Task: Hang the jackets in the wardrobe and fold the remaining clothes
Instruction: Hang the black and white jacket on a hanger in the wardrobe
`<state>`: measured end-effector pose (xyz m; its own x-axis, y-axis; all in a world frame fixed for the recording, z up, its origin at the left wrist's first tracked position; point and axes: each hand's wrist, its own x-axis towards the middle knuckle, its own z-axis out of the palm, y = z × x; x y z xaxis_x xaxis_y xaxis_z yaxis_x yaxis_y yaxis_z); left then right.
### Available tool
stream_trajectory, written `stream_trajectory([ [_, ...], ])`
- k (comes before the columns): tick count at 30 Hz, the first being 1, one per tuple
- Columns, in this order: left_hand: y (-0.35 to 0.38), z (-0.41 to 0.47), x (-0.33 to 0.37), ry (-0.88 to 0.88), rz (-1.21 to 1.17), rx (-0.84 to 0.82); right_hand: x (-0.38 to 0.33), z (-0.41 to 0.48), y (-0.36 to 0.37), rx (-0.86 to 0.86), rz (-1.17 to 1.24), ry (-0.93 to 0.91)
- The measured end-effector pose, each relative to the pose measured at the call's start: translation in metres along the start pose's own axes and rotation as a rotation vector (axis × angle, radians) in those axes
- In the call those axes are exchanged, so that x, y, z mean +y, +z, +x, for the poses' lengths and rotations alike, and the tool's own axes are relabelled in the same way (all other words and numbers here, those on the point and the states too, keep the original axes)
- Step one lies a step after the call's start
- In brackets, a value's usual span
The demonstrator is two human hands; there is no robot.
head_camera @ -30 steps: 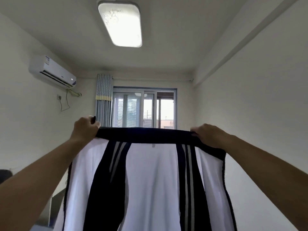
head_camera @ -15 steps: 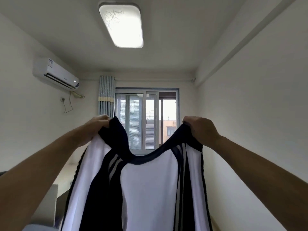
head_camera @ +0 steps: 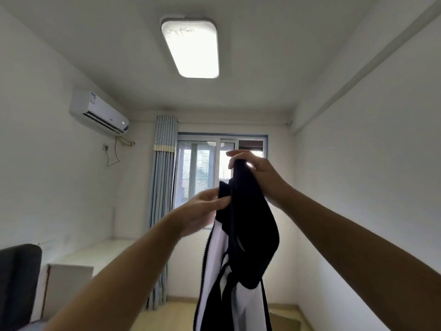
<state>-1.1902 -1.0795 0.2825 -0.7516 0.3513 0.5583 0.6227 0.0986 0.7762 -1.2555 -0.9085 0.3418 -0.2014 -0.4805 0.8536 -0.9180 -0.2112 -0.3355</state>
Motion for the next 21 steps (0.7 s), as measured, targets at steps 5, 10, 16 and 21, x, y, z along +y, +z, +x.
stream_trajectory([
  [5,0.012,0.009,-0.013,0.034,-0.024,0.273,0.008,-0.005,-0.029,-0.14,-0.16,0.193],
  [10,0.011,0.023,-0.013,-0.028,0.279,0.56,0.003,-0.015,-0.044,0.024,-0.389,0.272],
  [16,0.021,0.041,0.004,0.003,0.428,0.6,-0.015,-0.021,-0.031,-0.39,-0.175,0.847],
  [21,0.008,0.034,0.02,-0.034,0.443,0.468,0.002,-0.024,-0.03,-0.178,0.195,0.96],
])
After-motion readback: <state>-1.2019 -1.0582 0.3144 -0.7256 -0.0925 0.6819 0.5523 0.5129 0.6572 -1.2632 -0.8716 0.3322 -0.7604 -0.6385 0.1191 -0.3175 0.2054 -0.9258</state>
